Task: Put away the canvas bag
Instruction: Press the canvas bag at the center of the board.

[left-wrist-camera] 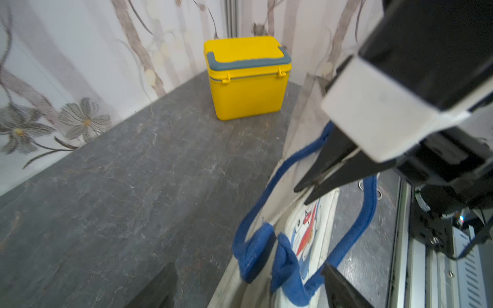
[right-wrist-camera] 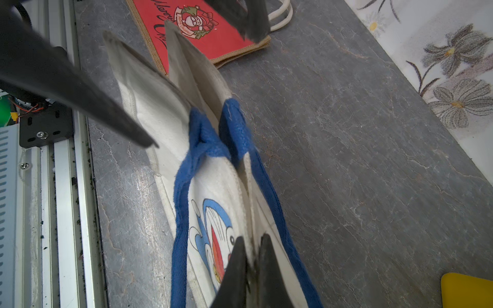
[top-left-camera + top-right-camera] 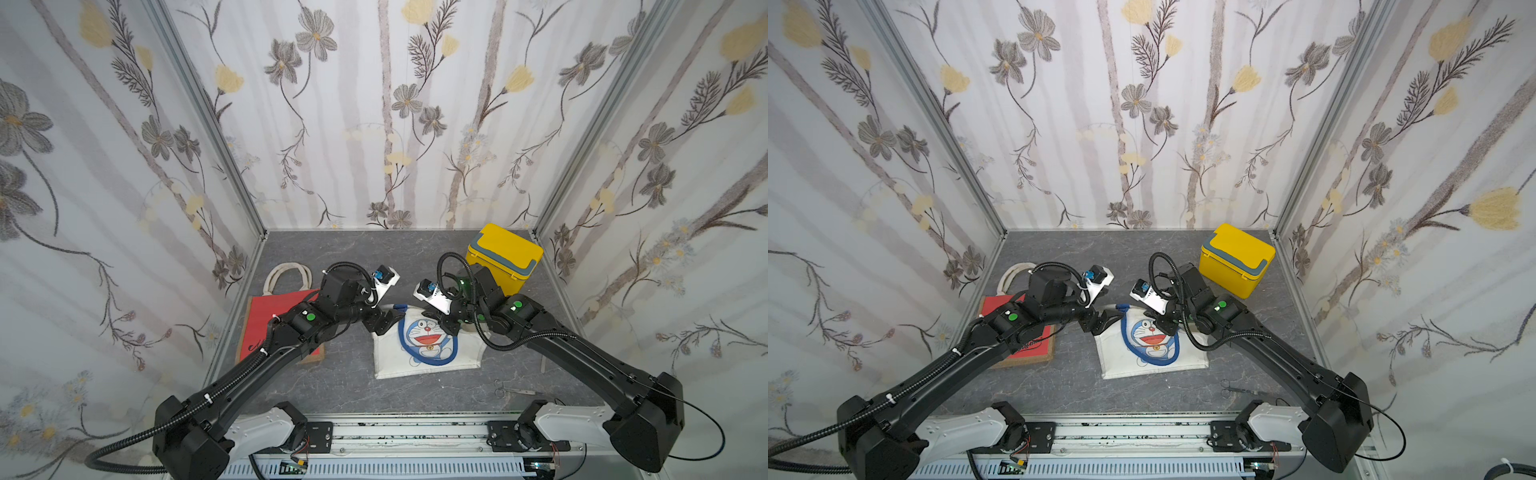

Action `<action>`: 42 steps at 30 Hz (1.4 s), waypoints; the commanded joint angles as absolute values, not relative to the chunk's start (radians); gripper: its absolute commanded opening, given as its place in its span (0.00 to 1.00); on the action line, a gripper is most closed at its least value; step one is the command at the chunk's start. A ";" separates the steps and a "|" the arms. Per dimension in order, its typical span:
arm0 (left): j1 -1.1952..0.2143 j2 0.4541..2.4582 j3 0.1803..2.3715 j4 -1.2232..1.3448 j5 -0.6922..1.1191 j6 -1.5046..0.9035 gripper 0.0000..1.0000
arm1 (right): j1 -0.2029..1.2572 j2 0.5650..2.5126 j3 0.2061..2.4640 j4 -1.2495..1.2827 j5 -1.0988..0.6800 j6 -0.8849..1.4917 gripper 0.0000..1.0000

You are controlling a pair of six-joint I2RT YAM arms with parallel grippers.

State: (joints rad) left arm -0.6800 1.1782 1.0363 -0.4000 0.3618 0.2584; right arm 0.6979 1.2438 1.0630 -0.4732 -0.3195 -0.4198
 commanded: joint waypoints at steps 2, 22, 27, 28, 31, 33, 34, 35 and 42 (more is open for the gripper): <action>-0.703 1.254 1.139 -0.559 0.294 0.405 0.84 | 0.695 1.231 1.040 -0.387 -0.422 -0.385 0.05; -0.726 1.369 1.167 -0.530 0.384 0.458 0.00 | 0.683 1.111 0.924 -0.173 -0.468 -0.264 0.62; -0.711 1.305 1.135 -0.517 0.371 0.463 0.00 | 0.677 0.910 0.734 0.041 -0.362 -0.166 0.96; -0.708 1.292 1.124 -0.512 0.378 0.465 0.00 | 0.675 0.855 0.680 0.094 -0.320 -0.134 1.00; -0.700 1.265 1.105 -0.504 0.394 0.469 0.00 | 0.655 0.715 0.568 0.182 -0.265 -0.108 1.00; -0.697 1.262 1.099 -0.505 0.394 0.469 0.00 | 0.633 0.644 0.521 0.202 -0.278 -0.104 1.00; -0.695 1.262 1.096 -0.502 0.397 0.468 0.00 | 0.618 0.613 0.498 0.210 -0.294 -0.099 1.00; -0.692 1.262 1.093 -0.503 0.406 0.471 0.00 | 0.603 0.589 0.480 0.218 -0.313 -0.093 1.00; -0.677 1.262 1.086 -0.488 0.402 0.463 0.00 | 0.430 0.614 0.450 0.265 -0.586 -0.047 0.98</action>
